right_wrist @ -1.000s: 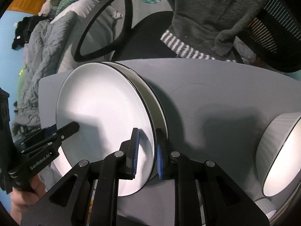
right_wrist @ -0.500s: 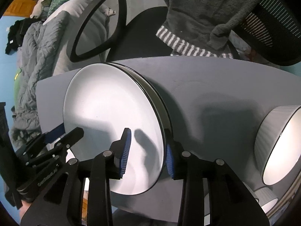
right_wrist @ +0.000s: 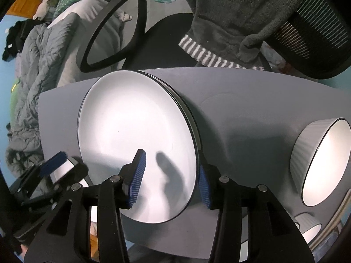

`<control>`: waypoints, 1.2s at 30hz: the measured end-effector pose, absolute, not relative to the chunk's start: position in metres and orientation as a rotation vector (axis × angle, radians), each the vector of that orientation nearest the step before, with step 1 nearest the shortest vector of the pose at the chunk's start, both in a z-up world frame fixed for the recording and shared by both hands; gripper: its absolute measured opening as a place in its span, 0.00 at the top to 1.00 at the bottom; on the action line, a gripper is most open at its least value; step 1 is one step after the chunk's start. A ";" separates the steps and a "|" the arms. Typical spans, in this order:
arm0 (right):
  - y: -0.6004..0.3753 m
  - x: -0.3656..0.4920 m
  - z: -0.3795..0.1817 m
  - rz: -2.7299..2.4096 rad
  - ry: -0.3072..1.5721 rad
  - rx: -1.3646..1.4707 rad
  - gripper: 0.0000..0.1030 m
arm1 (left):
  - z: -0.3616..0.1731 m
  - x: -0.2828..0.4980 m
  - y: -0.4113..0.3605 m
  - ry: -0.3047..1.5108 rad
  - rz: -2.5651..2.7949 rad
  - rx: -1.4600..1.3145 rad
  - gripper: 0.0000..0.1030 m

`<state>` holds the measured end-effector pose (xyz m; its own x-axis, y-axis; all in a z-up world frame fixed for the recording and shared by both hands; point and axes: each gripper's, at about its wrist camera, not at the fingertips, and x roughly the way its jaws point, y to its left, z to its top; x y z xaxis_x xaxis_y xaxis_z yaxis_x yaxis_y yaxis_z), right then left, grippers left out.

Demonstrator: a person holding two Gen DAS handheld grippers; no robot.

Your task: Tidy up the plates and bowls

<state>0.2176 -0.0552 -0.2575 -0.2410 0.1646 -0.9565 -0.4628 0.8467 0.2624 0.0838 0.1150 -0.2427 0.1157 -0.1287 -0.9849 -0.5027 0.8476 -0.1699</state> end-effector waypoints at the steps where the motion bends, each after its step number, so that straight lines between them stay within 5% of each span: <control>1: -0.056 0.217 -0.257 0.590 1.718 -0.231 0.57 | -0.241 0.081 0.115 1.443 0.293 -0.544 0.32; 4: -0.057 0.215 -0.252 0.558 1.689 -0.249 0.47 | -0.237 0.072 0.116 1.438 0.288 -0.571 0.32; 36: -0.045 0.111 -0.145 0.738 1.337 -0.515 0.41 | -0.160 -0.071 0.130 1.219 0.404 -0.504 0.32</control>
